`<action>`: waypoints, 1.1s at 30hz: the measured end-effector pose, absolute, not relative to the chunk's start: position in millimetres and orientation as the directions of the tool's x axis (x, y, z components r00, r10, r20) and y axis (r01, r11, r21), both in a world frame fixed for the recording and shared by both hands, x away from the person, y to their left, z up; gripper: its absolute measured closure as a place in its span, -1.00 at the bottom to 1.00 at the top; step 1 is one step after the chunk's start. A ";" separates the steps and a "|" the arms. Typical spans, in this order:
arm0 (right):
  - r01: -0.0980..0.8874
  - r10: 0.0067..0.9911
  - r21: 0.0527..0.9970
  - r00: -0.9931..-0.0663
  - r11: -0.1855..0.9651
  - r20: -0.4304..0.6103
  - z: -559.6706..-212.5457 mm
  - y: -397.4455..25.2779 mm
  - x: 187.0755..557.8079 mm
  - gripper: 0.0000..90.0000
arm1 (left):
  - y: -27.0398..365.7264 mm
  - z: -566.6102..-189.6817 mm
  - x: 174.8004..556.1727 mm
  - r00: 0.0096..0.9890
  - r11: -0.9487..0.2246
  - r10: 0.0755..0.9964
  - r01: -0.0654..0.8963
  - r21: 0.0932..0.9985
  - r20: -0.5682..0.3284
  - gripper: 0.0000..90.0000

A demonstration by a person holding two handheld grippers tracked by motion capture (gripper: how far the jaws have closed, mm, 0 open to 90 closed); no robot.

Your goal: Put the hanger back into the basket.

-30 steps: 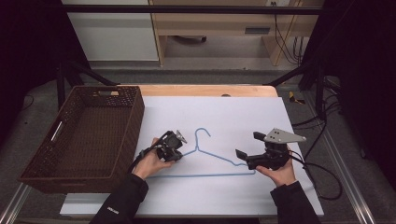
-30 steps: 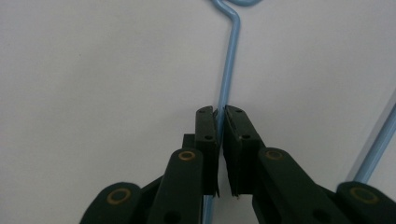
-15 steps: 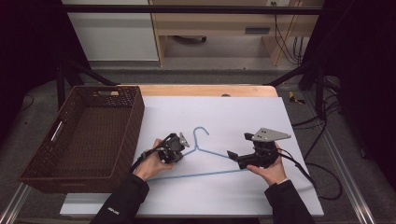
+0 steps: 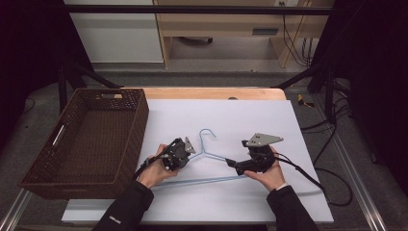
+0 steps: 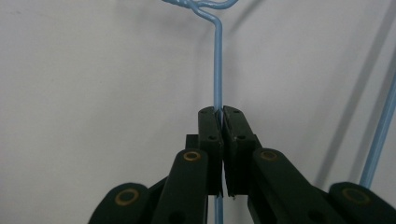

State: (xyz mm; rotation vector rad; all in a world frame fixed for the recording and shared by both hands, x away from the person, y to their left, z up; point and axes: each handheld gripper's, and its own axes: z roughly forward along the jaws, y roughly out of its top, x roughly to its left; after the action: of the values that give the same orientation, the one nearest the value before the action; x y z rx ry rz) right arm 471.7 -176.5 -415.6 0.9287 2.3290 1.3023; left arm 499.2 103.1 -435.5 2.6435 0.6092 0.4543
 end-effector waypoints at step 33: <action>0.424 0.621 0.739 -0.784 0.524 0.009 -452.6 -128.6 511.4 -0.25 | 97.8 -416.4 481.1 0.832 -0.822 0.482 0.322 0.469 0.274 0.94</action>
State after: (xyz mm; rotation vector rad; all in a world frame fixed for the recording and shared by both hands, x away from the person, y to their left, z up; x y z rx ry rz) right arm 511.4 -128.6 -452.6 0.8798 2.5099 1.1121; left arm 481.1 97.8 -416.4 2.6038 0.5991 0.5400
